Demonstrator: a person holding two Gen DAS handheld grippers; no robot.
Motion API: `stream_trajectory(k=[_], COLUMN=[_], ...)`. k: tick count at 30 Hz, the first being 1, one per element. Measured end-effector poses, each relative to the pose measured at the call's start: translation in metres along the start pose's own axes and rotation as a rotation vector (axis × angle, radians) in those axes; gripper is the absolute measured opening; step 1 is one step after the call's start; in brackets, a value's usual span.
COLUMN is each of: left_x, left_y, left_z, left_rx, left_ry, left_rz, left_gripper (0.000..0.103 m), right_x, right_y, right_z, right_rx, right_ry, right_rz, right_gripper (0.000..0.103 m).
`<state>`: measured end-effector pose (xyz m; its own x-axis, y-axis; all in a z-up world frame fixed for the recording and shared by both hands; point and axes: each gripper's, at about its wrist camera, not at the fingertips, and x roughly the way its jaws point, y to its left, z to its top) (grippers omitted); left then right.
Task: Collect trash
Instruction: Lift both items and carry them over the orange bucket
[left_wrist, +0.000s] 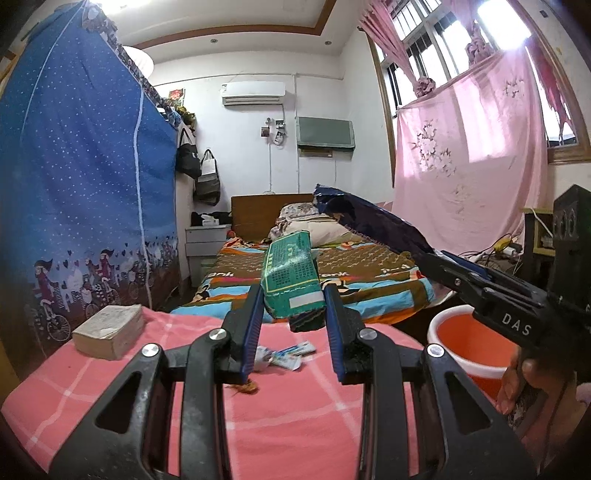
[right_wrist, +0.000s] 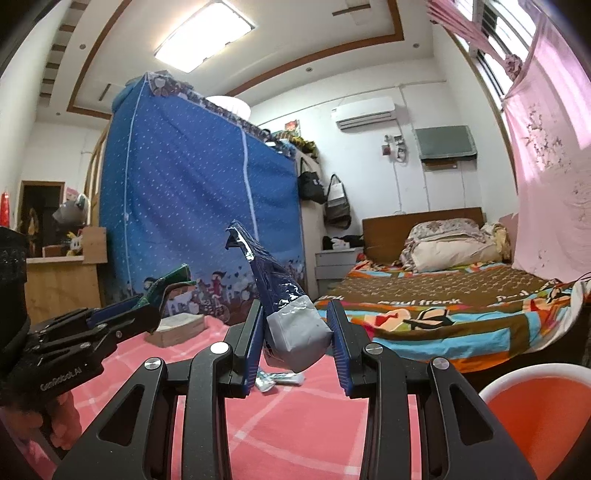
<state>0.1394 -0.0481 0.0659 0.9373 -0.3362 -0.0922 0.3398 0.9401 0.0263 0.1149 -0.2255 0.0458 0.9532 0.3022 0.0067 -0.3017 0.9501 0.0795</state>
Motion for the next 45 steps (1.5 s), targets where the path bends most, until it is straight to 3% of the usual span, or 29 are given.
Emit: stream_trajectory(k=[14, 22, 28, 34, 38, 45], left_x=[0.022, 0.045, 0.061, 0.081, 0.095, 0.116], left_y=[-0.06, -0.086, -0.118, -0.154, -0.166, -0.184], left_z=[0.019, 0.02, 0.017, 0.011, 0.007, 0.002], left_rx=[-0.036, -0.094, -0.082, -0.071, -0.123, -0.165], left_ry=[0.03, 0.112, 0.174, 0.278, 0.366, 0.483], left_rz=[-0.135, -0.216, -0.276, -0.348, -0.392, -0.418], left_gripper=[0.036, 0.036, 0.036, 0.036, 0.036, 0.036], right_x=[-0.043, -0.069, -0.084, -0.095, -0.102, -0.108], right_y=[-0.054, -0.088, -0.11, -0.131, -0.147, -0.167], right_z=[0.018, 0.01, 0.005, 0.0, -0.003, -0.007], right_rx=[0.086, 0.118, 0.145, 0.183, 0.221, 0.283], right_ry=[-0.063, -0.027, 0.005, 0.043, 0.064, 0.113], right_rz=[-0.153, -0.276, -0.35, -0.415, -0.439, -0.474], right_gripper=[0.032, 0.032, 0.032, 0.032, 0.032, 0.034])
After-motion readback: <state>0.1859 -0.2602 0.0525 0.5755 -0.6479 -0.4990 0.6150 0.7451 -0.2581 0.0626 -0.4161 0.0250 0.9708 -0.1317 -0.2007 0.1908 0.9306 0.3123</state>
